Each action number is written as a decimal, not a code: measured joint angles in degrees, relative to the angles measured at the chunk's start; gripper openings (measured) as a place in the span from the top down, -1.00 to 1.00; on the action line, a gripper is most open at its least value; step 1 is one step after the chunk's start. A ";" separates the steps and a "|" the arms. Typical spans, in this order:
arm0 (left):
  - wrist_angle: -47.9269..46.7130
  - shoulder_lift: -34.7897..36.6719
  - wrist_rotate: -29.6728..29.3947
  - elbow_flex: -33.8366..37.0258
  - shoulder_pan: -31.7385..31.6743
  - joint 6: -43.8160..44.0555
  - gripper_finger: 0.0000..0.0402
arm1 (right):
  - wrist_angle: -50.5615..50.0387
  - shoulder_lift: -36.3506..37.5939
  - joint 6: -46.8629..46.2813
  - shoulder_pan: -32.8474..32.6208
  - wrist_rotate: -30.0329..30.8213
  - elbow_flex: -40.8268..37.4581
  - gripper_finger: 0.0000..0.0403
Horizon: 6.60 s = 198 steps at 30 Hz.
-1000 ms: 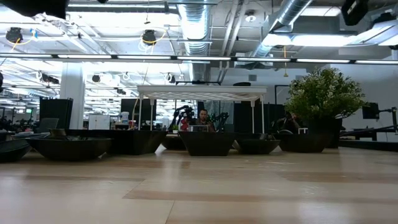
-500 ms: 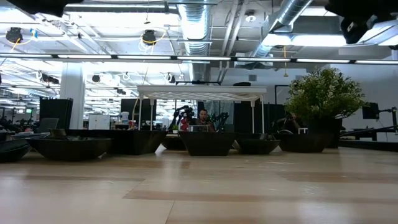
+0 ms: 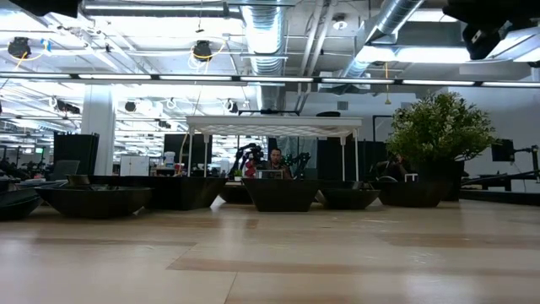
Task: Pick & Place Mini shaped plates
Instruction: Stack the drop-shaped plate on top of the drop-shaped plate on the shelf
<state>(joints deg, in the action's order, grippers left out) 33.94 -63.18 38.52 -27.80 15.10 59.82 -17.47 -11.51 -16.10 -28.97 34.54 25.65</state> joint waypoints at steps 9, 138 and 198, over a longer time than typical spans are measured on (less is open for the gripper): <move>-2.33 0.04 -5.87 0.01 2.94 13.34 0.09 | -0.37 0.00 0.18 0.00 0.00 0.02 0.70; -75.08 -32.11 -45.50 -18.33 21.91 36.43 0.09 | -3.26 0.02 1.53 -0.02 0.02 0.07 0.70; -64.98 -19.39 -45.09 -10.59 22.20 35.38 0.09 | -3.17 0.01 1.51 -0.01 0.04 0.07 0.70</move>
<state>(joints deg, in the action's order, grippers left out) -31.04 -82.56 -6.57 -38.39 37.30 95.20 -20.64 -11.50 -14.59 -28.98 34.58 25.71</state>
